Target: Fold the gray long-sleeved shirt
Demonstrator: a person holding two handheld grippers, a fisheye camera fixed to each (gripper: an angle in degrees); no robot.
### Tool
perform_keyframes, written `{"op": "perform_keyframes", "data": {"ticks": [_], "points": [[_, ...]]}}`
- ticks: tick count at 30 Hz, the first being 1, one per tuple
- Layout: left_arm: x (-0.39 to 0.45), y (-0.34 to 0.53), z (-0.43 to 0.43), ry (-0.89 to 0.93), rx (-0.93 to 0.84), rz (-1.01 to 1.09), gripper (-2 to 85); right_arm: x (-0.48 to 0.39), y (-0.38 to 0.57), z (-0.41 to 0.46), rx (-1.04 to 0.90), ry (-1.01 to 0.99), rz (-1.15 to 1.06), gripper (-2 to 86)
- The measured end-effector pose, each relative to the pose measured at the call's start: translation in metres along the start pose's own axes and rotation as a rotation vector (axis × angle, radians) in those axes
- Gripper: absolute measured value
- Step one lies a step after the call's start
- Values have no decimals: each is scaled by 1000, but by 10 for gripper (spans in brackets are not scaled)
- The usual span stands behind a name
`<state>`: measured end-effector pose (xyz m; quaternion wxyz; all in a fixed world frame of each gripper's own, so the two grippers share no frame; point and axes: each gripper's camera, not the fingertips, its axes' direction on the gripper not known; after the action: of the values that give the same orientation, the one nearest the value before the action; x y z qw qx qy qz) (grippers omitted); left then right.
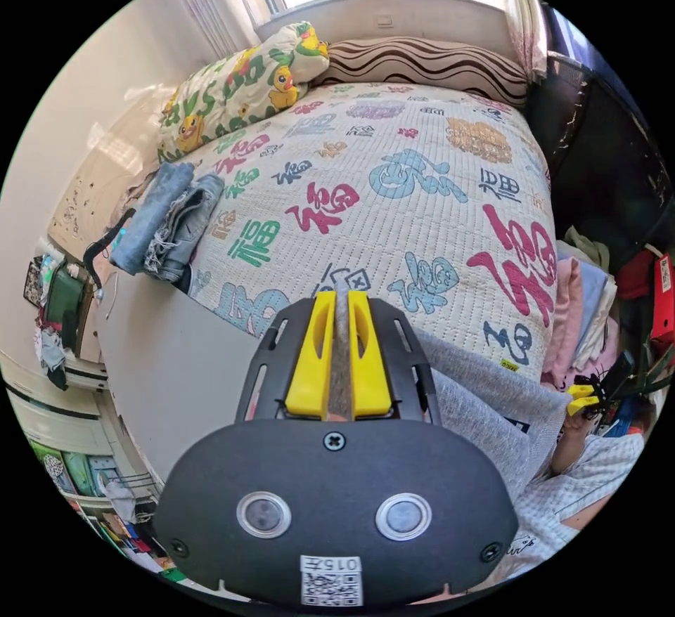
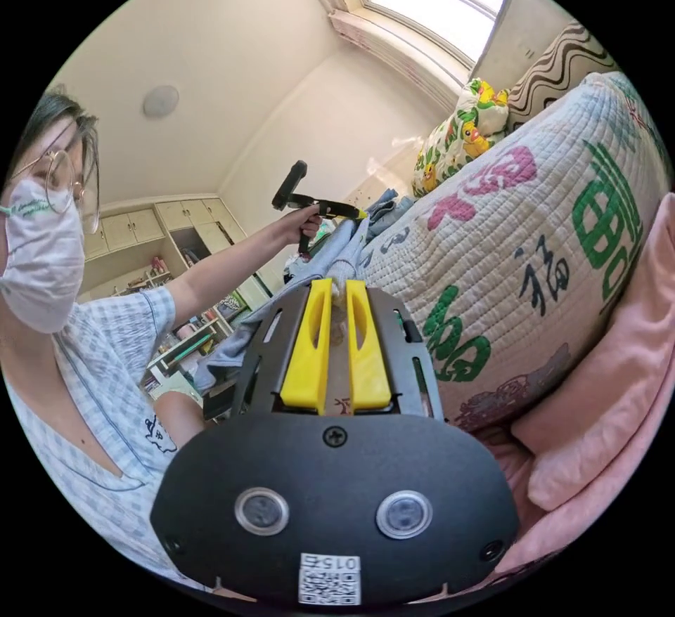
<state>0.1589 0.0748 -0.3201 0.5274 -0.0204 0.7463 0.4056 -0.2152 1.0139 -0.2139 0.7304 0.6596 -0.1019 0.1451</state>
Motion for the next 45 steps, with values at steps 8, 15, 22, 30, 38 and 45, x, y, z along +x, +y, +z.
{"op": "perform_keyframes", "data": {"ticks": [8,15,22,30,38,45], "points": [[6,58,-115,103,396,-49,14,-62,-1,-65,206,149,-283,36],[-56,221,-175,242,604,-179,13,-144,50,-59,122,-156,-524,35],[-127,516,-171,220,728,-444,11,-206,166,52,-272,-587,-554,38],[-149,692,-40,260,552,-742,2,-225,324,140,-603,-431,-623,42],[-109,672,-8,324,410,-630,107,-228,371,149,-609,-419,-684,43],[-83,675,-15,334,488,-569,12,-230,395,151,-610,-433,-701,39]]}}
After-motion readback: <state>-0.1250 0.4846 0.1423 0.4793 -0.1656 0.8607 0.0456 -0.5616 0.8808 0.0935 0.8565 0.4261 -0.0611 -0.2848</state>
